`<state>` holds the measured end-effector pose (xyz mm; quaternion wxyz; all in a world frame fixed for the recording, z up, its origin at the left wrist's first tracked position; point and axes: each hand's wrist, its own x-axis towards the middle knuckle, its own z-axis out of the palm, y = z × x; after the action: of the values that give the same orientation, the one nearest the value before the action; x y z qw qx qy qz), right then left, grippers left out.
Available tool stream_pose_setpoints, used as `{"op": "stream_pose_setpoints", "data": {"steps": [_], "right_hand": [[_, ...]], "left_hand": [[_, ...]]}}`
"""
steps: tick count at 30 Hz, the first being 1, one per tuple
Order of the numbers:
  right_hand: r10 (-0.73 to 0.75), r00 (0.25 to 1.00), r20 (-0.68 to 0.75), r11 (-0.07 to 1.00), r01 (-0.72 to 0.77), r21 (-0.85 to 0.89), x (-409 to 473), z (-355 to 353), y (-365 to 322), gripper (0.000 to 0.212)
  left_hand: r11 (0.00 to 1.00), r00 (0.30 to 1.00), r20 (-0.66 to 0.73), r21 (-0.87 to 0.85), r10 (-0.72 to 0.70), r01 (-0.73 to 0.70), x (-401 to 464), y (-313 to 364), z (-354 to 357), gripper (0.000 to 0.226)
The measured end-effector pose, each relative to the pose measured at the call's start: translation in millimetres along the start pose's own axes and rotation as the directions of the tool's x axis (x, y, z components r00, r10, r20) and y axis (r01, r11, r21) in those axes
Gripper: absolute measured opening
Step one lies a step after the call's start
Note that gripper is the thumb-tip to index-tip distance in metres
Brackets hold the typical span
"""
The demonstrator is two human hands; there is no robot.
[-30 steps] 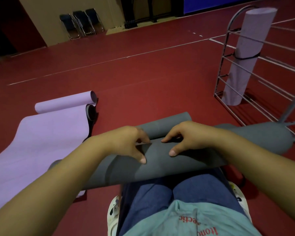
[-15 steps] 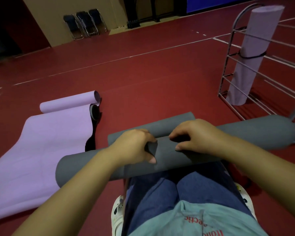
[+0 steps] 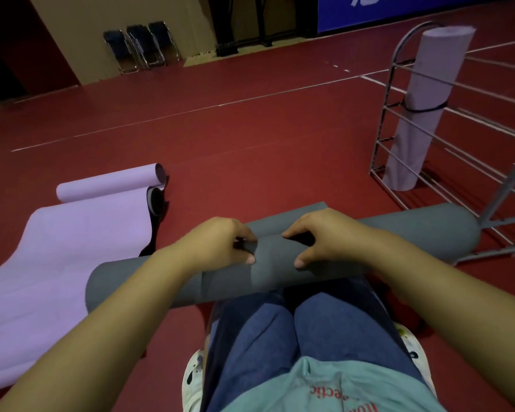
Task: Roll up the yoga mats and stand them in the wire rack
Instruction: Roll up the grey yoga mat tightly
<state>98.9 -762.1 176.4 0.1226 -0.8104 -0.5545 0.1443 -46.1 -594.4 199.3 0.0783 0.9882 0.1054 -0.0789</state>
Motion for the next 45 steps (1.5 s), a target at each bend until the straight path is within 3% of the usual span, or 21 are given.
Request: {"op": "stream_pose_setpoints", "data": {"steps": [4,8,13,16,19,24,30,38,45], "right_hand": [[0.035,0.996,0.080,0.998,-0.040,0.055,14.3,-10.3,7.6,0.065],[0.040,0.988,0.147,0.995,-0.052,0.085,25.3,-18.6,10.7,0.062],[0.047,0.991,0.128,0.995,-0.058,0.082,27.3,-18.2,8.9,0.057],[0.032,0.999,-0.005,0.999,-0.032,0.016,17.1,-12.7,5.5,0.050],[0.003,0.996,-0.089,0.998,-0.009,-0.067,6.5,-6.4,7.0,0.056],[-0.021,0.995,-0.093,0.989,0.007,-0.146,2.6,9.1,8.1,0.081],[0.004,0.995,-0.097,0.994,-0.015,-0.107,23.4,0.3,17.5,0.077],[0.006,0.999,0.043,0.988,0.001,-0.157,45.8,-12.9,20.9,0.071],[0.004,0.997,-0.075,0.923,-0.032,-0.383,42.8,25.6,15.8,0.094]], "left_hand": [[0.989,0.992,-0.114,0.145,0.046,-0.029,-15.7,11.7,10.4,0.052],[0.972,0.994,-0.112,0.234,0.000,0.026,-14.7,17.8,25.6,0.068],[0.938,0.992,-0.123,0.341,-0.028,0.069,-1.9,20.7,29.1,0.053],[0.952,0.994,-0.106,0.303,-0.013,0.045,5.9,14.4,22.0,0.051],[0.972,0.998,-0.066,0.236,0.003,0.013,15.0,4.2,13.0,0.057],[0.993,1.000,0.020,0.116,-0.021,0.018,28.5,-11.1,3.8,0.068],[0.997,0.999,0.016,-0.066,-0.032,0.033,31.3,-23.4,-2.1,0.066],[0.981,0.997,-0.075,0.194,-0.006,0.021,25.9,-19.6,26.2,0.089],[0.948,0.987,-0.158,0.311,-0.013,0.062,37.2,-20.8,43.3,0.088]]}}
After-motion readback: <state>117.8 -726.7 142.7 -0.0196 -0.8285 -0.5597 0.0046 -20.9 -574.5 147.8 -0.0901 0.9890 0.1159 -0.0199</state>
